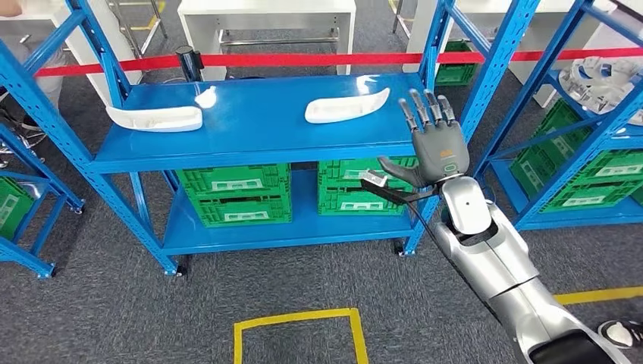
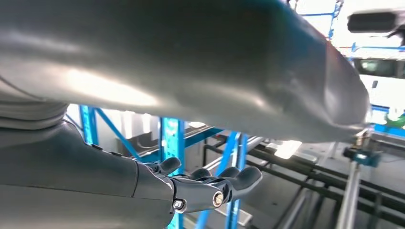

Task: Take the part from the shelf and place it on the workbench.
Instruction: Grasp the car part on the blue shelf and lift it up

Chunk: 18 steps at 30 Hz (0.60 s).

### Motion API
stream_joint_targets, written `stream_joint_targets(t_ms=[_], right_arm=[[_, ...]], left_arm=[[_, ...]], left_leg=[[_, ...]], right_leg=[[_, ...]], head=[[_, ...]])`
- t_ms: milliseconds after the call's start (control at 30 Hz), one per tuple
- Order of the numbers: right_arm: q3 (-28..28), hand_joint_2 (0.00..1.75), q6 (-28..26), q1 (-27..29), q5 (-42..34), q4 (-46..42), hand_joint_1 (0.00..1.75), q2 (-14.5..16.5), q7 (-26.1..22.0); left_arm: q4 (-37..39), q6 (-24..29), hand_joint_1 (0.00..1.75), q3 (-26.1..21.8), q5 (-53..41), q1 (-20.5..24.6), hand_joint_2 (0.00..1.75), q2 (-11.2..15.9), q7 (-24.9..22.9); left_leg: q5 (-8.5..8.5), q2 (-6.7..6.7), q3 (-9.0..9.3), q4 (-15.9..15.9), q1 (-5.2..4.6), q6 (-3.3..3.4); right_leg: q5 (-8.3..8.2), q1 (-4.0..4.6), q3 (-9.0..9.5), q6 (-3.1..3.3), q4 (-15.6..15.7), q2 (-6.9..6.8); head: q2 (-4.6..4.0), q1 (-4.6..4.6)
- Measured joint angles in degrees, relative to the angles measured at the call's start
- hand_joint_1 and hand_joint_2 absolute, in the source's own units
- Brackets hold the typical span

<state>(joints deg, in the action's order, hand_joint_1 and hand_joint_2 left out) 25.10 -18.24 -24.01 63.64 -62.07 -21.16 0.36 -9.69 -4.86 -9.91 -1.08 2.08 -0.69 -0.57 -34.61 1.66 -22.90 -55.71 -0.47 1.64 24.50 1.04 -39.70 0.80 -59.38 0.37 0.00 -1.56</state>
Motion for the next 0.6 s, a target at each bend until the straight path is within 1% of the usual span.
stream_joint_targets(t_ms=[33,67,100,133,167,200,233,267,300,333,367,400,433,467,500,533,567,600], right_arm=[[-0.72,0.0,0.11,0.5,0.02,-0.5,0.0,-0.25,-0.02],[-1.41,0.0,0.32,0.77,0.14,-1.09,0.0,-0.43,0.02],[-2.08,0.0,0.58,1.04,0.33,-1.78,0.0,-0.52,0.13],[-2.75,0.0,0.85,1.26,0.6,-2.38,0.0,-0.53,0.25],[-3.35,0.0,1.15,1.45,0.91,-2.78,0.0,-0.53,0.35],[-3.83,0.0,1.44,1.85,1.25,-3.12,0.0,-0.48,0.42],[-4.25,0.0,1.63,2.35,1.6,-3.38,0.0,-0.43,0.43],[-4.62,0.0,1.78,2.96,1.92,-3.6,0.0,-0.31,0.41],[-4.96,0.0,1.89,3.64,2.21,-3.79,0.0,-0.16,0.37],[-5.29,0.0,1.91,4.22,2.39,-3.95,0.0,-0.05,0.34],[-5.64,0.0,1.93,4.63,2.53,-4.05,0.0,0.06,0.32],[-5.9,0.0,1.95,4.84,2.64,-4.12,0.0,0.16,0.28],[-6.13,0.0,1.98,4.96,2.73,-4.16,0.0,0.27,0.22],[-6.34,0.0,2.07,5.09,2.85,-4.19,0.0,0.47,0.11],[-6.53,0.0,2.21,5.22,2.93,-4.23,0.0,0.69,-0.04],[-6.74,0.0,2.36,5.36,3.02,-4.26,0.0,0.9,-0.21],[-6.94,0.0,2.48,5.43,3.1,-4.32,0.0,1.1,-0.38],[-7.17,0.0,2.57,5.43,3.19,-4.41,0.0,1.21,-0.53]], left_arm=[[-0.03,-0.05,0.0,-0.04,-0.02,0.03,0.0,-0.04,-0.06],[-0.14,-0.09,0.0,-0.09,-0.04,0.13,0.0,0.02,-0.13],[-0.26,-0.11,0.0,-0.14,-0.05,0.28,0.0,0.1,-0.26],[-0.33,-0.11,0.0,-0.19,-0.06,0.51,0.0,0.14,-0.35],[-0.38,-0.11,0.0,-0.22,-0.07,0.83,0.0,0.16,-0.45],[-0.4,-0.09,0.0,-0.25,-0.08,1.09,0.0,0.15,-0.55],[-0.41,-0.06,0.0,-0.27,-0.09,1.25,0.0,0.1,-0.58],[-0.41,-0.04,0.0,-0.3,-0.1,1.28,0.0,0.08,-0.64],[-0.41,-0.02,0.0,-0.33,-0.1,1.18,0.0,0.08,-0.72],[-0.4,-0.01,0.0,-0.35,-0.1,1.01,0.0,0.08,-0.78],[-0.39,-0.01,0.0,-0.36,-0.1,0.85,0.0,0.08,-0.84],[-0.38,-0.01,0.0,-0.37,-0.13,0.75,0.0,0.08,-0.89],[-0.36,-0.01,0.0,-0.38,-0.19,0.69,0.0,0.08,-0.91],[-0.29,-0.01,0.0,-0.38,-0.25,0.7,0.0,0.07,-0.96],[-0.24,-0.03,0.0,-0.39,-0.32,0.74,0.0,0.05,-1.03],[-0.19,-0.05,0.0,-0.39,-0.42,0.78,0.0,0.03,-1.16],[-0.17,-0.08,0.0,-0.39,-0.51,0.86,0.0,0.01,-1.28],[-0.2,-0.1,0.0,-0.4,-0.61,0.97,0.0,-0.05,-1.37]], left_leg=[[-0.55,0.0,1.25,-0.12,-0.2,-0.17],[-0.83,-0.01,2.31,-0.21,-0.41,-0.34],[-0.76,-0.22,3.18,-0.71,-0.53,-0.51],[-0.17,-0.45,3.36,-2.4,-0.62,-0.8],[-0.18,-0.68,2.35,-4.79,-0.57,-1.11],[-0.85,-0.93,0.28,-8.18,-0.44,-1.44],[-2.25,-1.12,-2.47,-11.89,-0.3,-1.74],[-4.11,-1.21,-5.35,-14.86,-0.15,-1.96],[-5.81,-1.25,-7.72,-16.47,-0.05,-2.13],[-6.53,-1.28,-9.28,-16.42,0.01,-2.21],[-6.01,-1.3,-10.13,-14.96,0.05,-2.23],[-3.88,-1.31,-10.47,-12.32,0.08,-2.19],[-0.06,-1.36,-10.57,-9.14,0.09,-2.1],[3.12,-1.44,-10.74,-6.5,0.02,-1.98],[5.78,-1.52,-10.67,-4.62,-0.07,-1.72],[7.26,-1.59,-10.69,-3.62,-0.16,-1.41],[6.96,-1.62,-10.47,-3.34,-0.25,-1.06],[6.9,-1.55,-9.82,-2.97,-0.15,-0.68]], right_leg=[[-0.22,0.14,0.25,0.17,0.71,0.22],[0.74,0.03,1.11,0.22,0.79,0.48],[0.67,-0.2,2.26,0.41,1.14,0.61],[0.57,-0.47,3.31,0.75,1.36,0.63],[0.57,-0.6,4.34,1.15,1.37,0.55],[0.65,-0.69,5.14,1.49,1.4,0.41],[1.2,-0.74,5.78,1.69,1.3,0.34],[1.89,-0.78,6.38,1.71,1.28,0.32],[2.51,-0.84,7.03,1.6,1.26,0.35],[3.12,-0.9,7.75,1.49,1.24,0.41],[3.76,-0.96,8.52,1.36,1.2,0.47],[4.43,-1.0,9.34,1.19,1.16,0.5],[5.15,-1.01,9.99,1.01,1.17,0.49],[5.8,-0.96,10.66,0.77,1.19,0.52],[6.32,-0.91,11.11,0.47,1.3,0.53],[6.65,-0.85,11.49,0.16,1.42,0.56],[6.67,-0.79,11.81,-0.15,1.4,0.61],[6.37,-0.79,11.53,-0.41,0.72,0.6]], head=[[0.0,0.01],[0.0,-0.07],[0.0,-0.1],[-0.01,-0.02],[-0.01,0.05],[-0.02,0.17],[-0.02,0.3],[-0.02,0.33],[-0.02,0.34],[-0.02,0.34],[-0.02,0.35],[-0.02,0.35],[-0.02,0.34],[-0.02,0.37],[-0.02,0.38],[-0.02,0.41],[-0.02,0.43],[-0.02,0.4]])
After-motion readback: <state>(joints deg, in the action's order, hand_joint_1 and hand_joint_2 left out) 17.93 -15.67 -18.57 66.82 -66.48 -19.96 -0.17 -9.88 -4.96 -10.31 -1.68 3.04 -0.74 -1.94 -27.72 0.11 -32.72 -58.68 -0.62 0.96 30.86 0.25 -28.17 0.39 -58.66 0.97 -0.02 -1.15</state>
